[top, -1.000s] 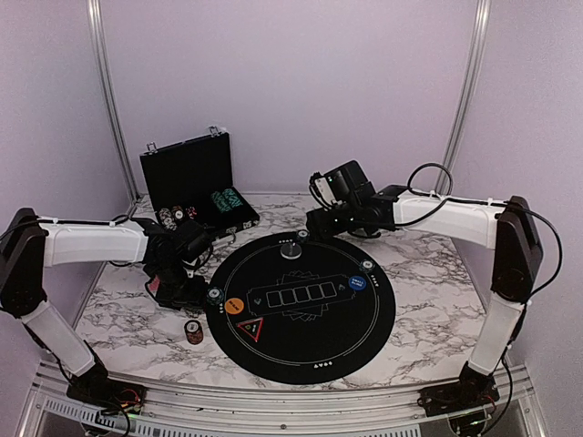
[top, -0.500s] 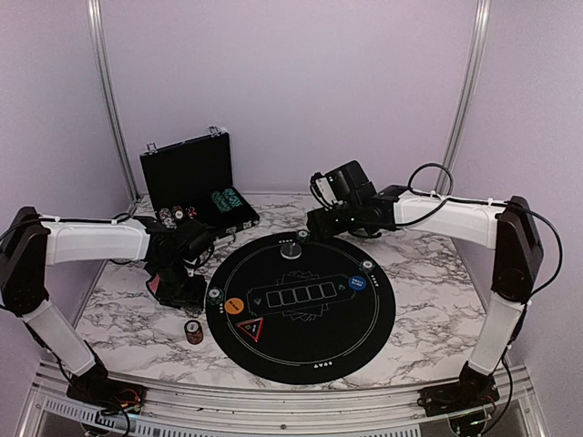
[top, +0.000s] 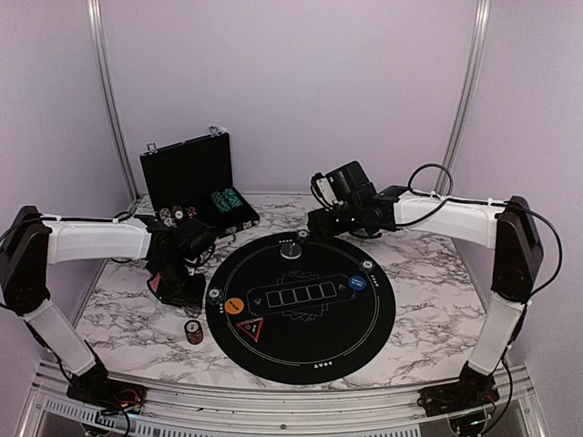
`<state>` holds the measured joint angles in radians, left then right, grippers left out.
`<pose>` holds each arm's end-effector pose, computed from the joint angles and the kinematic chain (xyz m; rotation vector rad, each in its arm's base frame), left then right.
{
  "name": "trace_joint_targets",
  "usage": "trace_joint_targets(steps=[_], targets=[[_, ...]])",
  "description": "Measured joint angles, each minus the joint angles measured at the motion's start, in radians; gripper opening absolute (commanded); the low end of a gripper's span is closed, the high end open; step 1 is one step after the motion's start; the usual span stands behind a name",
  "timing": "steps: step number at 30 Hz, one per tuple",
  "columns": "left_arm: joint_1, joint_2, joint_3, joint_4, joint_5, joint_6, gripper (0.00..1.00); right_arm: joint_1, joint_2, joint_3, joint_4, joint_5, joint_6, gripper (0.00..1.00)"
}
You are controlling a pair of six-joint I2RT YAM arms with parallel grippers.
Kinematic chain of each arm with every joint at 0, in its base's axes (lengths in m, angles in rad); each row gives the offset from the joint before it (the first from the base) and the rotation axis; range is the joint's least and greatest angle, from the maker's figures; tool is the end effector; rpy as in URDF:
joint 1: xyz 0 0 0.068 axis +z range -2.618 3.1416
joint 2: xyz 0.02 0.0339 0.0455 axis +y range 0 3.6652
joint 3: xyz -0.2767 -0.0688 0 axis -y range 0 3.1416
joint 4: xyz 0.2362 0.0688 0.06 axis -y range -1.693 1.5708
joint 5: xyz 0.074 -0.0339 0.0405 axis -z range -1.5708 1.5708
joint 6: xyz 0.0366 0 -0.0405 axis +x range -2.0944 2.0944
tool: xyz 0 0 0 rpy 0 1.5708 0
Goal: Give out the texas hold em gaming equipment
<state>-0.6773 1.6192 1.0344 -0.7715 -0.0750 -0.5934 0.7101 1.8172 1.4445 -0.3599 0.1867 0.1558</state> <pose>0.2254 -0.1777 0.2016 0.1108 2.9210 -0.0985 0.3161 0.2628 0.2782 -0.5364 2.2356 0.2341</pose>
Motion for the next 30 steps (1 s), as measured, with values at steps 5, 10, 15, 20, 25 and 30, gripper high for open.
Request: trace_joint_targets(steps=[5, 10, 15, 20, 25, 30], targets=[[0.0, 0.003, 0.0, -0.001, -0.005, 0.003, 0.48, -0.002, 0.0, 0.0, 0.0, 0.0, 0.0, 0.66], [0.0, 0.003, 0.001, -0.001, -0.008, 0.003, 0.46, -0.002, 0.0, 0.0, 0.0, 0.0, 0.0, 0.66], [0.0, 0.003, 0.0, -0.001, -0.013, 0.003, 0.45, -0.002, 0.0, 0.0, 0.0, 0.0, 0.0, 0.66], [0.0, 0.003, 0.001, -0.002, -0.013, 0.003, 0.45, -0.002, 0.0, 0.0, 0.0, 0.0, 0.0, 0.67], [0.0, 0.003, 0.001, -0.002, -0.015, 0.006, 0.49, -0.002, 0.0, 0.0, 0.0, -0.001, 0.0, 0.67], [0.0, 0.003, 0.001, -0.004, -0.019, 0.01, 0.53, -0.002, 0.0, 0.0, 0.0, -0.002, 0.0, 0.66]])
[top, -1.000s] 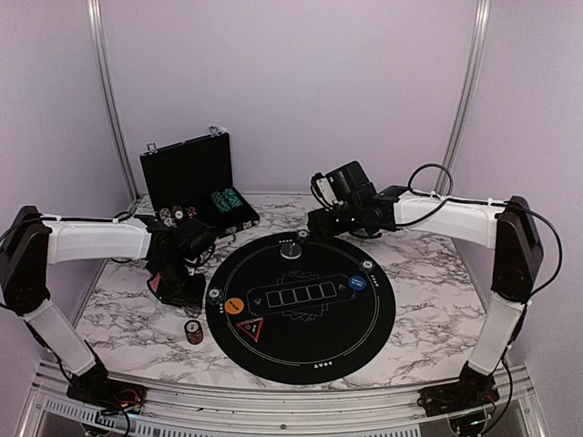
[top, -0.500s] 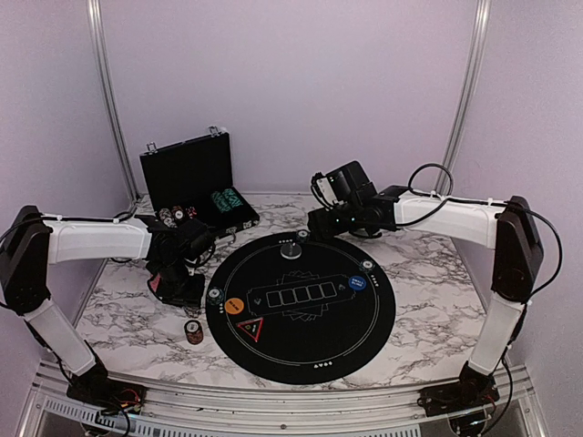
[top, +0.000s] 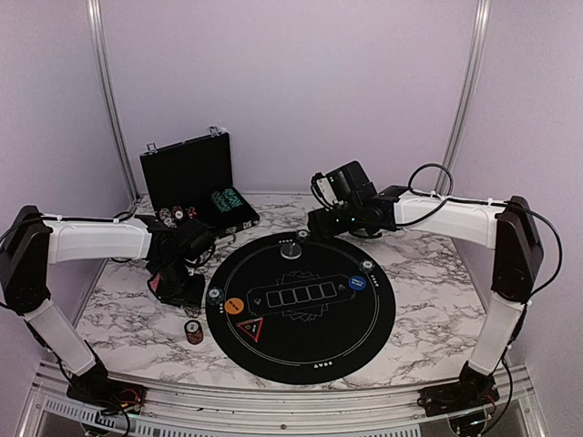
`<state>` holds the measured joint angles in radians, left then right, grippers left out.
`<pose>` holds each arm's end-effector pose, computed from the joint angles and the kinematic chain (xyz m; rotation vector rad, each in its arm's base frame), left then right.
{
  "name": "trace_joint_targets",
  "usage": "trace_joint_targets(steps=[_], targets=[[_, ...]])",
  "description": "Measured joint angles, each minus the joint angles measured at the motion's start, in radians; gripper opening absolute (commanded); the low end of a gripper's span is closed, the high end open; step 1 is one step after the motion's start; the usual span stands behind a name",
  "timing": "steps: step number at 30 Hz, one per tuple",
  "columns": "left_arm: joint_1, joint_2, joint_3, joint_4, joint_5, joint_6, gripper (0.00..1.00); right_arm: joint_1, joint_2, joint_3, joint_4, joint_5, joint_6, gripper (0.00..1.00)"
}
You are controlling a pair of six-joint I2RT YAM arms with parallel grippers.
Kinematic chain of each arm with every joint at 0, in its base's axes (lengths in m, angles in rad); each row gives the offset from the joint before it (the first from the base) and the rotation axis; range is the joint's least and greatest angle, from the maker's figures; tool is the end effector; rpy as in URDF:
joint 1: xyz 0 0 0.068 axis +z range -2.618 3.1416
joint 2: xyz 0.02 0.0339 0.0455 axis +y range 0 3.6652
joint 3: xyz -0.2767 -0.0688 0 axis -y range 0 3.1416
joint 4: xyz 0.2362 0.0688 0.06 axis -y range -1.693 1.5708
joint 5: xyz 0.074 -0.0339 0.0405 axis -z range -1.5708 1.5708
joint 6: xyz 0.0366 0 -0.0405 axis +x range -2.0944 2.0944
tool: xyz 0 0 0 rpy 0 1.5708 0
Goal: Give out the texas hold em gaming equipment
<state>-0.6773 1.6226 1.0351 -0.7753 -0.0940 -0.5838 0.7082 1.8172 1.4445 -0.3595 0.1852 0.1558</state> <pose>0.2258 -0.1772 0.2008 0.1220 2.9152 -0.0687 0.3166 0.2623 0.2782 -0.5349 2.2359 0.2350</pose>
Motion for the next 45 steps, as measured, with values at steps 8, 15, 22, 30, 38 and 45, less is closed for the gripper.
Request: trace_joint_targets(steps=[8, 15, 22, 30, 38, 45], targets=[[0.0, 0.0, 0.0, -0.008, -0.005, 0.002, 0.57, 0.0, 0.0, 0.0, 0.0, 0.0, 0.0, 0.66], [0.0, 0.027, 0.014, -0.008, -0.005, 0.008, 0.59, 0.0, 0.0, 0.0, 0.0, 0.0, 0.0, 0.67], [0.0, 0.037, 0.016, -0.006, -0.005, 0.009, 0.58, 0.0, 0.0, 0.0, 0.0, 0.0, 0.0, 0.67], [0.002, 0.041, 0.016, 0.004, -0.005, 0.012, 0.54, -0.002, 0.0, 0.0, -0.001, 0.0, 0.0, 0.67], [0.002, 0.06, 0.016, 0.009, -0.004, 0.018, 0.5, -0.007, 0.0, 0.0, -0.001, 0.001, 0.0, 0.67], [0.005, 0.06, 0.016, 0.009, -0.004, 0.023, 0.47, -0.008, 0.0, 0.0, -0.001, 0.001, 0.0, 0.67]])
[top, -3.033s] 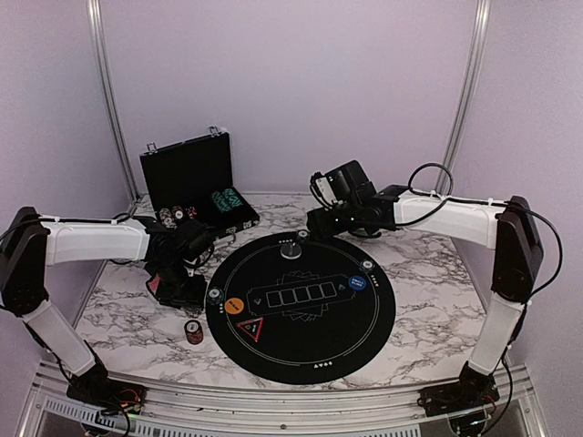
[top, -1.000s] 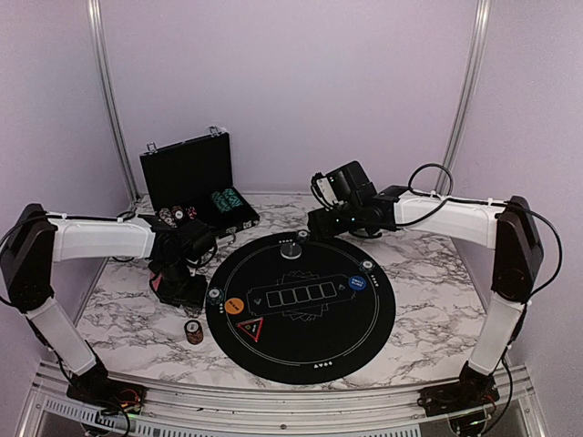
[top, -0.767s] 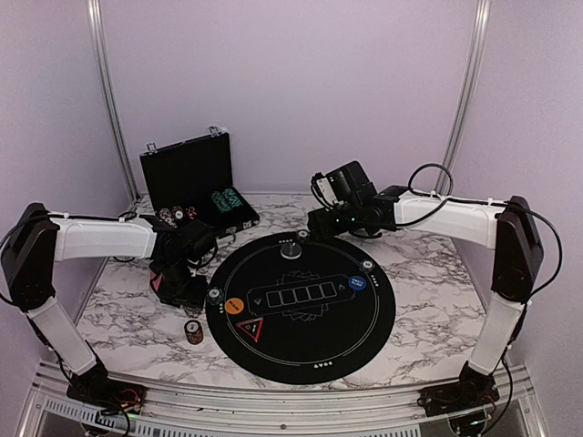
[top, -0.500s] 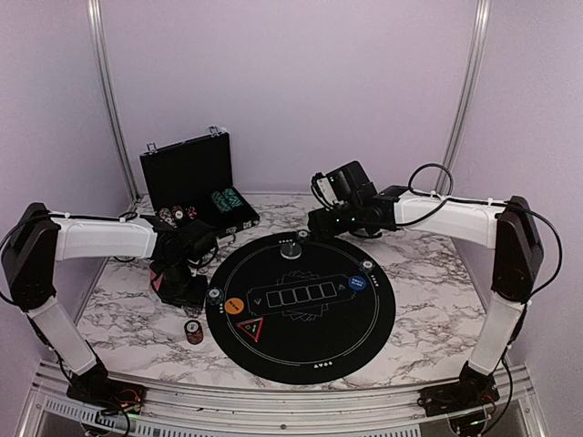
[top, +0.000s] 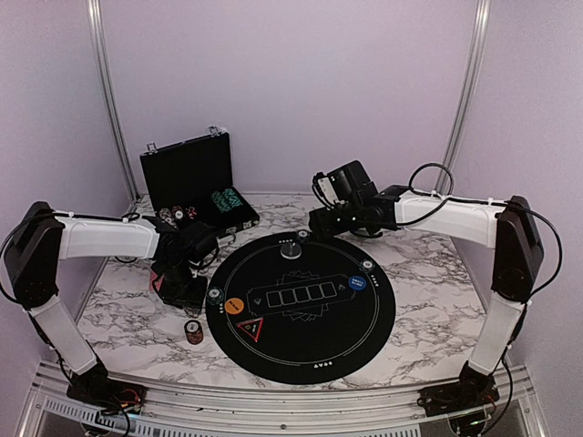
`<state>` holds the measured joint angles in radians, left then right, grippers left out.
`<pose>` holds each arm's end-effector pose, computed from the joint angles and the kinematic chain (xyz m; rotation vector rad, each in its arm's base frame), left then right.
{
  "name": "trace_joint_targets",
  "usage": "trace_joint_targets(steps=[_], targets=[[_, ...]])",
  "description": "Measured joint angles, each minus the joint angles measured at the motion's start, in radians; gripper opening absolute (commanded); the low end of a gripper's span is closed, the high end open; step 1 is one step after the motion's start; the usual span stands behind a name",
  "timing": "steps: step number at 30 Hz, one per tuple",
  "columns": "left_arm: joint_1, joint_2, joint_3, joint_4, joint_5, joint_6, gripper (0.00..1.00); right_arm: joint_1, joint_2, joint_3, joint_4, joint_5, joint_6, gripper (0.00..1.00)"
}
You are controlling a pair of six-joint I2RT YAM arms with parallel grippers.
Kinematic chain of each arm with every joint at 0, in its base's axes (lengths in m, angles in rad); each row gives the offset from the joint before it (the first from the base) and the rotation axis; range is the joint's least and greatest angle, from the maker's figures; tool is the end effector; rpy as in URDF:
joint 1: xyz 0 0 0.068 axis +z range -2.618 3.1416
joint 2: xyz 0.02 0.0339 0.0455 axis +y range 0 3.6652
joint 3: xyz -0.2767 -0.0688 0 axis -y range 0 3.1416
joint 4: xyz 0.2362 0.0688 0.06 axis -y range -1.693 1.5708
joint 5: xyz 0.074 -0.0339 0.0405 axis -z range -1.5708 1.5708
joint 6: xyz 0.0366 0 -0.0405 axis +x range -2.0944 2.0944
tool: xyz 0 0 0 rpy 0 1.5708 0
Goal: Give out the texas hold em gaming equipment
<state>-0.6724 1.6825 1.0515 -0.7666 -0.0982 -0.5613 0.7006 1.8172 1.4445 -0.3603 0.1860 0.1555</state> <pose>0.2338 -0.1816 0.1888 0.1509 2.9398 -0.0298 0.3186 0.2598 0.2781 -0.5265 2.2380 0.2296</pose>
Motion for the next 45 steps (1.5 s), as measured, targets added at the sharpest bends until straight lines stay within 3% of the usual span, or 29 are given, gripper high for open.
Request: trace_joint_targets(steps=[14, 22, 45], targets=[[0.008, 0.0, 0.0, 0.0, 0.0, 0.002, 0.43, 0.0, 0.0, 0.0, 0.0, 0.0, 0.0, 0.67], [0.009, 0.0, 0.0, 0.003, 0.0, 0.008, 0.56, 0.0, 0.0, 0.0, 0.0, 0.0, 0.0, 0.67], [0.009, -0.028, 0.043, -0.015, 0.005, 0.023, 0.59, 0.0, 0.0, 0.0, -0.002, 0.0, 0.0, 0.67]])
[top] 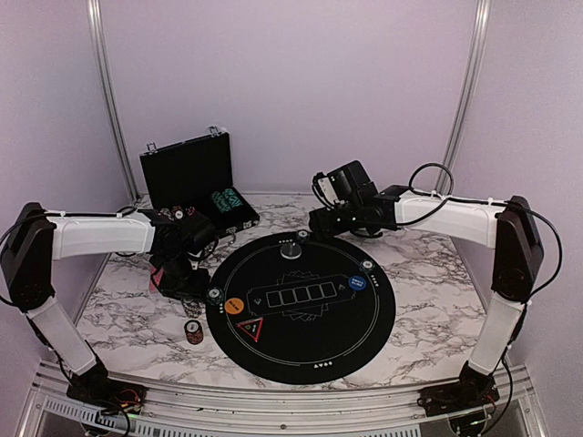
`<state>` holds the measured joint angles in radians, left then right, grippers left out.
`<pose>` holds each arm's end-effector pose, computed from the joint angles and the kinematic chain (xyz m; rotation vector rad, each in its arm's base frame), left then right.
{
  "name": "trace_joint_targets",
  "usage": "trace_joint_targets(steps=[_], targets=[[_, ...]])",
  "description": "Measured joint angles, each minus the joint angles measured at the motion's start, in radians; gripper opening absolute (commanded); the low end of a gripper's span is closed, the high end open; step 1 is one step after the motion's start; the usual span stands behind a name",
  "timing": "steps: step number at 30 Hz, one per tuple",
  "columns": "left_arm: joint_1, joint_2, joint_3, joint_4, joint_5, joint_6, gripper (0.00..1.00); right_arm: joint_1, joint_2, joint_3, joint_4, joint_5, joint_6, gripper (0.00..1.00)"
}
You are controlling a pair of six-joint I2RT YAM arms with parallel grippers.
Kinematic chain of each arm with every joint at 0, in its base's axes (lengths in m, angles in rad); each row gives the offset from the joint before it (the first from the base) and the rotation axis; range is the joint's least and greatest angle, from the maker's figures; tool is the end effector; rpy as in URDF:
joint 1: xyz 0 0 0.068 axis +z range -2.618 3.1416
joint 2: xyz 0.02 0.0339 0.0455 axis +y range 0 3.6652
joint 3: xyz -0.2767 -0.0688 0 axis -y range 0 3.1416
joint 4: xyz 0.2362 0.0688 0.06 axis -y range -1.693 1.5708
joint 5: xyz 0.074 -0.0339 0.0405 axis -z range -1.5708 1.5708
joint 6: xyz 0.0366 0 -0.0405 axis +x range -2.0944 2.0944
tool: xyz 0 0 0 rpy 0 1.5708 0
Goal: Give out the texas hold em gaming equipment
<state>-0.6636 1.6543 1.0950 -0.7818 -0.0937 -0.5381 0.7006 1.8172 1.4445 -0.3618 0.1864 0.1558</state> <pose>0.2387 -0.1823 0.2072 0.1661 2.8938 -0.0769 0.3185 0.2597 0.2780 -0.5264 2.2394 0.2286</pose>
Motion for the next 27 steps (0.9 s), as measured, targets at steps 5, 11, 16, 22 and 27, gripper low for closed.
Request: trace_joint_targets(steps=[5, 11, 16, 22, 27], targets=[[0.0, 0.0, 0.0, -0.009, -0.005, 0.0, 0.58, 0.0, 0.0, 0.0, 0.0, 0.0, 0.0, 0.67], [0.0, -0.006, 0.0, -0.011, -0.006, 0.0, 0.56, 0.0, 0.0, 0.0, 0.0, 0.0, 0.0, 0.67], [0.0, -0.013, 0.0, -0.016, -0.013, 0.0, 0.55, 0.0, 0.0, 0.0, 0.0, 0.0, 0.0, 0.67], [0.0, -0.016, 0.0, -0.018, -0.013, 0.0, 0.55, 0.0, 0.0, 0.0, -0.001, 0.0, 0.0, 0.67], [0.0, -0.016, -0.001, -0.018, -0.013, 0.0, 0.55, 0.0, 0.0, 0.0, -0.002, 0.0, 0.0, 0.67]])
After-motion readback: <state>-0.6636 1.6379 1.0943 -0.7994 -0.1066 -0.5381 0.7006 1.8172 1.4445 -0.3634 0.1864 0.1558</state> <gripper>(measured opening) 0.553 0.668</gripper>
